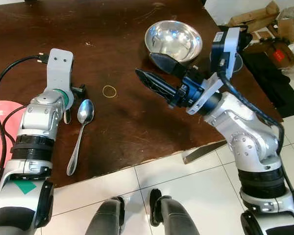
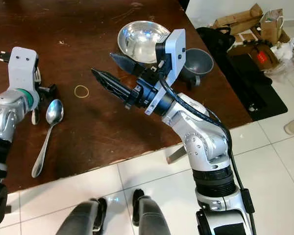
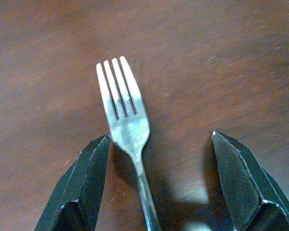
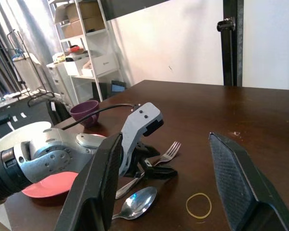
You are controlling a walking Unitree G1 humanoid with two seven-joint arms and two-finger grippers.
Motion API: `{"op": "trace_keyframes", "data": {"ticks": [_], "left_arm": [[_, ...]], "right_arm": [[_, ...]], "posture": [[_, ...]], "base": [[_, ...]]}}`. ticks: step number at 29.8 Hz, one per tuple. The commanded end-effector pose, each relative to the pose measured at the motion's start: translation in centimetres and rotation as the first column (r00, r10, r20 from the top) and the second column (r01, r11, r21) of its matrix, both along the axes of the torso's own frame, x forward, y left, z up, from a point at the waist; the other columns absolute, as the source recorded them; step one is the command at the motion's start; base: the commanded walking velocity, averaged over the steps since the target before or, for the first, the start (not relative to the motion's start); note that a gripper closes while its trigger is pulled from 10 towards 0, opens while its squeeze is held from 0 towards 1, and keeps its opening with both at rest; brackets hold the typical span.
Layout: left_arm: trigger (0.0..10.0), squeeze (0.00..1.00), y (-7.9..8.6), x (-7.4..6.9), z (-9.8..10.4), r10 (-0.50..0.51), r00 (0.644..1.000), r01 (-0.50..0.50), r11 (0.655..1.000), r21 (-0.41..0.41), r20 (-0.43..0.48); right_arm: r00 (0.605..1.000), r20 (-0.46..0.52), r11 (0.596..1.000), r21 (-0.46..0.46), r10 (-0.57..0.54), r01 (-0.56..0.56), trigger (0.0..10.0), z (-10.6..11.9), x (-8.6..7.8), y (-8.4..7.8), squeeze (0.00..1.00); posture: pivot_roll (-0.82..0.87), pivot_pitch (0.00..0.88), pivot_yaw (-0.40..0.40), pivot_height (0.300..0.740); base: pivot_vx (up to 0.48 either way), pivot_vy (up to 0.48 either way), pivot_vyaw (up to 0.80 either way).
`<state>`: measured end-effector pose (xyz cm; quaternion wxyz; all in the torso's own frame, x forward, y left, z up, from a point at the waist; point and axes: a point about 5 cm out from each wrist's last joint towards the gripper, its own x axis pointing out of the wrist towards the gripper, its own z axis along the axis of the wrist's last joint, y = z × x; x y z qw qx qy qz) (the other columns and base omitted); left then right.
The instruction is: Setting the table
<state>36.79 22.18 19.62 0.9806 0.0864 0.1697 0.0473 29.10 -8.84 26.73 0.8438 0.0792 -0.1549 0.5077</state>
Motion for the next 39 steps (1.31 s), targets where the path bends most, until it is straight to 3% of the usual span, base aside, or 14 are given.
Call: {"op": "trace_keyframes", "data": {"ticks": [1,2,7,8,11,12,22,25,26,27,34,39], "left_arm": [[6.4,0.0,0.2,-0.6,-1.5,0.019,0.997,-0.021,0.999,-0.027,-0.07],[4.2,0.0,0.1,-1.1,-2.0,0.027,0.995,-0.031,0.998,-0.046,-0.091],[4.0,0.0,-0.3,-2.0,-2.9,0.035,0.991,-0.051,0.992,-0.119,-0.133],[1.6,0.0,-0.6,-2.3,-3.5,0.041,0.987,-0.065,0.987,-0.15,-0.155],[1.3,0.0,-0.7,-2.5,-4.0,0.048,0.984,-0.078,0.982,-0.172,-0.174],[0.0,0.0,-0.7,-2.6,-4.5,0.054,0.98,-0.089,0.979,-0.181,-0.19],[0.0,0.0,-0.2,-3.1,-5.0,0.072,0.975,-0.11,0.978,-0.175,-0.211],[0.0,0.0,0.6,-3.9,-5.2,0.091,0.97,-0.131,0.977,-0.168,-0.226],[1.8,0.0,0.8,-4.4,-5.3,0.097,0.967,-0.139,0.976,-0.169,-0.236],[10.0,0.0,1.0,-4.9,-5.4,0.095,0.965,-0.139,0.976,-0.17,-0.245],[10.0,0.0,1.3,-6.2,-5.2,0.092,0.961,-0.137,0.978,-0.158,-0.261],[10.0,0.0,1.6,-7.8,-4.8,0.098,0.961,-0.129,0.986,-0.104,-0.259]], "right_arm": [[1.0,-0.004,1.0,0.012,0.002,-0.001,10.0,-0.1,-0.3,-0.2,0.0],[1.0,-0.004,1.0,0.015,-0.001,0.001,10.0,-0.1,-0.3,-0.2,0.0],[1.0,-0.005,1.0,0.017,-0.002,0.002,10.0,-0.1,-0.2,-0.2,0.0],[1.0,-0.005,1.0,0.016,-0.002,0.002,10.0,-0.1,-0.1,-0.1,0.0],[1.0,-0.004,1.0,0.014,-0.002,0.002,10.0,-0.1,0.0,-0.1,0.0],[1.0,-0.003,1.0,0.012,-0.003,0.003,10.0,-0.1,0.0,-0.2,0.0],[1.0,-0.003,1.0,0.008,-0.01,0.01,10.0,-0.1,0.0,-0.4,0.0],[1.0,-0.005,1.0,0.007,-0.016,0.016,10.0,-0.2,0.0,-0.6,0.0],[1.0,-0.006,1.0,0.006,-0.018,0.018,10.0,-0.2,0.0,-0.6,0.0],[1.0,-0.007,1.0,0.004,-0.019,0.019,10.0,-0.2,0.0,-0.7,0.0],[1.0,-0.01,1.0,0.003,-0.02,0.021,10.0,-0.3,0.1,-0.7,0.0],[1.0,-0.015,1.0,0.004,-0.022,0.022,10.0,-0.4,0.1,-0.8,0.0]], "posture": [[0.12,0.214,0.027,0.74],[0.12,0.21,0.028,0.74],[0.13,0.199,0.026,0.74],[0.13,0.186,0.023,0.74],[0.13,0.182,0.022,0.74],[0.13,0.176,0.022,0.74],[0.13,0.164,0.022,0.74],[0.14,0.162,0.018,0.74],[0.14,0.162,0.015,0.74],[0.14,0.163,0.014,0.74],[0.14,0.166,0.016,0.74],[0.16,0.17,0.013,0.74]], "base": [[0.0,0.0,0.0],[0.0,0.0,0.0],[0.0,0.0,0.0],[0.0,0.0,0.0],[0.0,0.0,0.0],[0.0,0.0,0.0],[0.0,0.0,0.0],[0.0,0.0,0.0],[0.0,0.0,0.0],[0.0,0.0,0.0],[0.0,0.0,0.0],[0.0,0.0,0.0]]}}
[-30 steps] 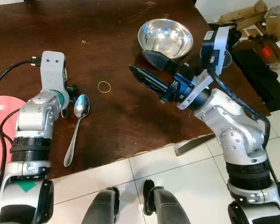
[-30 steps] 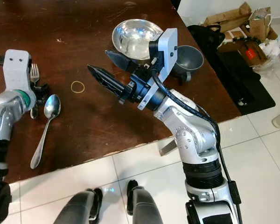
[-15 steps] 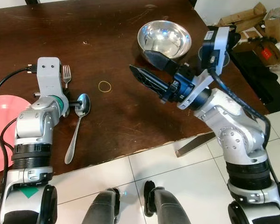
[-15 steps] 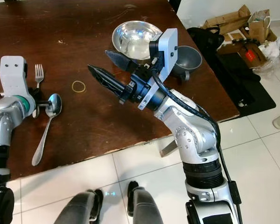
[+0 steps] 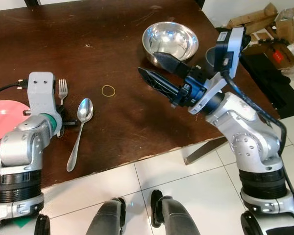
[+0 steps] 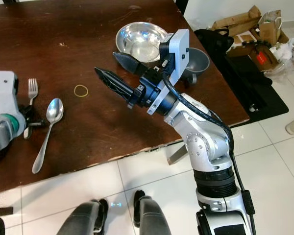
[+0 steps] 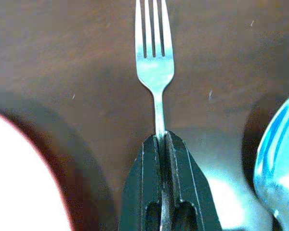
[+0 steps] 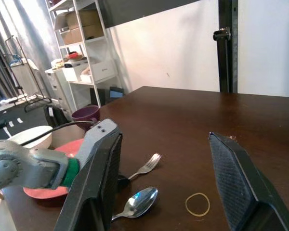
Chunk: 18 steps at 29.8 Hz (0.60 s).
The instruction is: Setting the table
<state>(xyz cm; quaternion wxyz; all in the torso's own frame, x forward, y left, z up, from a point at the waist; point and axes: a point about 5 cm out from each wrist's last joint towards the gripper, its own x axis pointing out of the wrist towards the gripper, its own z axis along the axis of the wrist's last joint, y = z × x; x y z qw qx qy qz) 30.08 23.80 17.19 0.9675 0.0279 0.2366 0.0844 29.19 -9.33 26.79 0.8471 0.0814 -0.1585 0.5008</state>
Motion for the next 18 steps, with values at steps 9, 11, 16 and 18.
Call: {"op": "trace_keyframes", "data": {"ticks": [9,11,16,18], "left_arm": [[10.0,0.0,-0.2,-3.2,-1.9,-0.002,0.989,0.003,1.0,0.007,-0.146],[10.0,0.0,-0.2,-3.3,-1.8,0.006,0.989,-0.005,1.0,0.005,-0.145],[10.0,0.0,-0.4,-3.6,-1.4,0.006,0.991,-0.005,1.0,0.008,-0.135],[10.0,0.49,-0.4,-3.5,-1.3,0.01,0.991,-0.008,1.0,0.018,-0.13]], "right_arm": [[1.0,-0.021,1.0,-0.007,-0.012,0.012,10.0,-0.6,0.3,-0.3,0.0],[1.0,-0.021,1.0,-0.007,-0.012,0.012,10.0,-0.6,0.3,-0.3,0.0],[1.0,-0.021,1.0,-0.006,-0.013,0.013,10.0,-0.5,0.4,-0.3,0.0],[1.0,-0.02,1.0,-0.006,-0.012,0.012,10.0,-0.5,0.4,-0.3,0.0]], "posture": [[0.16,0.171,0.012,0.74],[0.16,0.171,0.012,0.74],[0.17,0.171,0.008,0.74],[0.17,0.171,0.008,0.74]], "base": [[0.0,0.0,0.0],[0.0,0.0,0.0],[0.0,0.0,0.0],[0.0,0.0,0.0]]}}
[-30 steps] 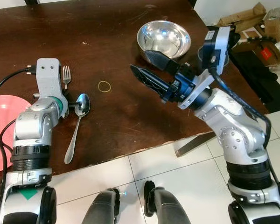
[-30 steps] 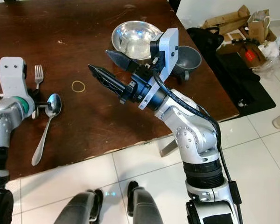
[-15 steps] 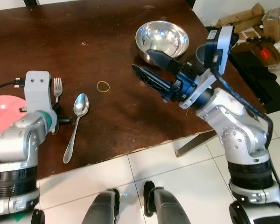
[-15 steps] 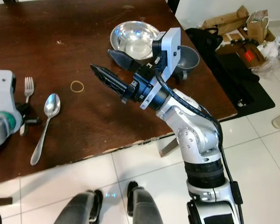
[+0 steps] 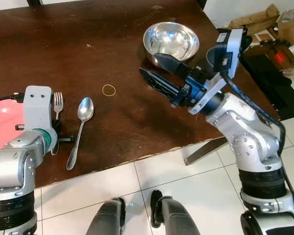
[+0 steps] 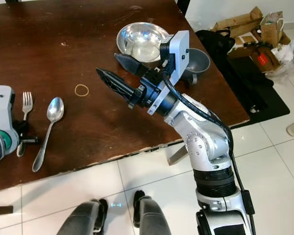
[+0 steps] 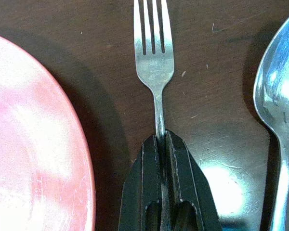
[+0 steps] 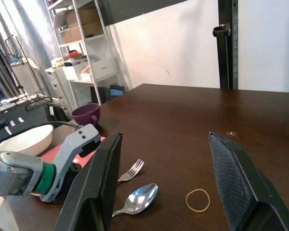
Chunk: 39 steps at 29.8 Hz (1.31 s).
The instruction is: Setting the table
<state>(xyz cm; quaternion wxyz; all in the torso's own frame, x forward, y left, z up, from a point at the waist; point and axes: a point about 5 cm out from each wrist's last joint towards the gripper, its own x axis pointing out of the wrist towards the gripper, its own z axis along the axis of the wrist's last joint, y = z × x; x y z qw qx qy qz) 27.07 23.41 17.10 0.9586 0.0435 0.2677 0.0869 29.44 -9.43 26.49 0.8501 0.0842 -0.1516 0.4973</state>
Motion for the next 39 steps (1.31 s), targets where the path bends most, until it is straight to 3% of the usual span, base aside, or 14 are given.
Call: {"op": "trace_keyframes", "data": {"ticks": [1,4,5,10,11,13,14,19,21,28,32,39], "left_arm": [[10.0,0.49,0.1,-0.5,-1.1,0.012,0.998,-0.012,1.0,0.0,-0.061],[10.0,0.49,0.1,-0.5,-1.1,0.012,0.998,-0.012,1.0,0.0,-0.061],[10.0,1.0,0.0,-0.5,-1.0,0.011,0.998,-0.011,1.0,0.008,-0.057],[10.0,1.0,0.0,-0.3,-0.6,0.01,0.999,-0.009,0.999,0.032,-0.039],[10.0,0.8,0.0,-0.3,-0.2,0.003,1.0,-0.002,0.998,0.06,-0.016],[10.0,0.8,0.0,-0.2,0.1,-0.003,1.0,0.003,0.997,0.079,-0.002],[10.0,0.0,-0.3,-0.1,0.5,-0.022,1.0,0.02,0.996,0.09,0.019],[10.0,0.0,-1.2,0.0,1.5,-0.063,0.996,0.058,0.995,0.079,0.063],[10.0,0.0,-2.7,0.0,2.6,-0.136,0.985,0.133,0.991,0.033,0.106],[10.0,0.0,-3.7,-0.5,3.3,-0.189,0.975,0.193,0.981,-0.023,0.117],[10.0,0.0,-4.4,-1.5,2.8,-0.24,0.969,0.245,0.965,-0.097,0.055],[10.0,0.0,-4.2,-2.3,2.0,-0.273,0.962,0.272,0.959,-0.082,-0.006]], "right_arm": [[1.0,-0.004,1.0,-0.005,-0.005,0.005,10.0,-0.2,0.1,-0.2,0.0],[1.0,-0.004,1.0,-0.005,-0.005,0.005,10.0,-0.2,0.1,-0.2,0.0],[1.0,-0.004,1.0,-0.004,-0.005,0.005,10.0,-0.2,0.1,-0.2,0.0],[1.0,-0.004,1.0,-0.004,-0.006,0.006,10.0,-0.1,0.2,-0.3,0.0],[1.0,-0.004,1.0,-0.006,-0.008,0.008,10.0,-0.1,0.2,-0.3,0.0],[1.0,-0.004,1.0,-0.007,-0.01,0.01,10.0,-0.1,0.2,-0.3,0.0],[1.0,-0.004,1.0,-0.009,-0.01,0.01,10.0,-0.2,0.3,-0.3,0.0],[1.0,-0.004,1.0,-0.009,-0.008,0.008,10.0,-0.1,0.3,-0.2,0.0],[1.0,-0.005,1.0,-0.009,-0.007,0.007,10.0,-0.1,0.3,-0.2,0.0],[1.0,-0.006,1.0,-0.01,-0.007,0.007,10.0,-0.2,0.3,-0.2,0.0],[1.0,-0.009,1.0,-0.01,-0.004,0.004,10.0,-0.3,0.3,-0.2,0.0],[1.0,-0.012,0.999,-0.017,0.027,-0.027,10.0,-0.3,0.1,0.0,0.0]], "posture": [[0.17,0.171,0.008,0.74],[0.17,0.171,0.008,0.74],[0.16,0.17,0.006,0.74],[0.16,0.171,0.006,0.74],[0.16,0.171,0.005,0.74],[0.16,0.169,0.004,0.74],[0.16,0.17,0.004,0.74],[0.16,0.169,0.004,0.74],[0.16,0.169,0.004,0.74],[0.16,0.171,0.006,0.74],[0.17,0.173,0.006,0.74],[0.17,0.173,0.008,0.74]], "base": [[0.0,0.0,0.0],[0.0,0.0,0.0],[0.0,0.0,0.0],[0.0,0.0,0.0],[0.0,0.0,0.0],[0.0,0.0,0.0],[0.0,0.0,0.0],[0.0,0.0,0.0],[0.0,0.0,0.0],[0.0,0.0,0.0],[0.0,0.0,0.0],[0.0,0.0,0.0]]}}
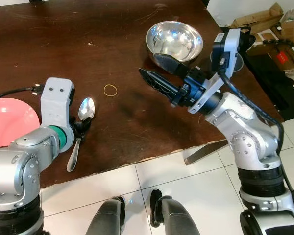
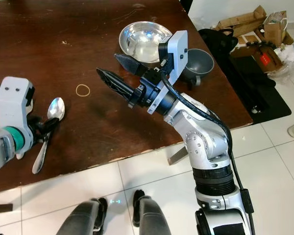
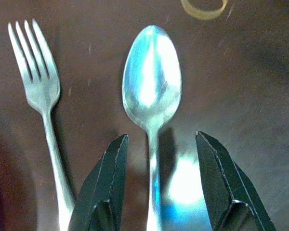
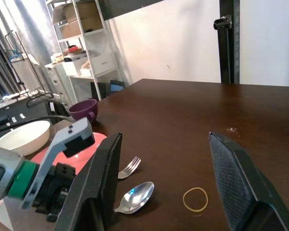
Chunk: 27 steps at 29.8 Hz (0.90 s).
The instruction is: Setting the table
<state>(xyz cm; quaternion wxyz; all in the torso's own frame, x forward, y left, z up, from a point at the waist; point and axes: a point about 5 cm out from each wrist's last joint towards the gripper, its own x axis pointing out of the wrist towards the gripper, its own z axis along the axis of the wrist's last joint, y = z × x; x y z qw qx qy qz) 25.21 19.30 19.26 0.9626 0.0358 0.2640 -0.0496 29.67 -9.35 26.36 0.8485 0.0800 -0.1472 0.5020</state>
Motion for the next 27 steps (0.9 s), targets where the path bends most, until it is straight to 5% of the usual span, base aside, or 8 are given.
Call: {"op": "trace_keyframes", "data": {"ticks": [1,8,10,27], "left_arm": [[10.0,0.0,0.1,-0.8,-0.2,-0.031,0.999,0.031,0.999,0.025,-0.026],[10.0,0.0,0.6,-1.9,-0.3,-0.055,0.996,0.058,0.997,0.051,-0.067],[10.0,0.0,0.1,-2.2,-0.6,-0.066,0.994,0.066,0.998,0.004,-0.087],[10.0,0.0,0.3,-1.9,-2.3,-0.018,0.99,0.027,0.998,0.063,-0.138]], "right_arm": [[0.998,-0.012,0.998,-0.015,0.056,-0.057,10.0,-0.3,-0.4,0.1,0.0],[0.978,-0.038,0.976,-0.057,0.206,-0.208,10.0,-1.3,-1.9,0.8,0.0],[0.968,-0.059,0.966,-0.073,0.245,-0.249,10.0,-2.1,-2.3,1.2,0.0],[0.958,-0.088,0.957,-0.073,0.273,-0.28,10.0,-2.7,-2.5,1.5,0.0]], "posture": [[0.17,0.174,0.009,0.74],[0.19,0.174,0.016,0.74],[0.19,0.177,0.013,0.74],[0.17,0.165,0.022,0.74]], "base": [[0.0,0.0,0.0],[0.0,0.0,0.0],[0.0,0.0,0.0],[0.0,0.0,0.0]]}}
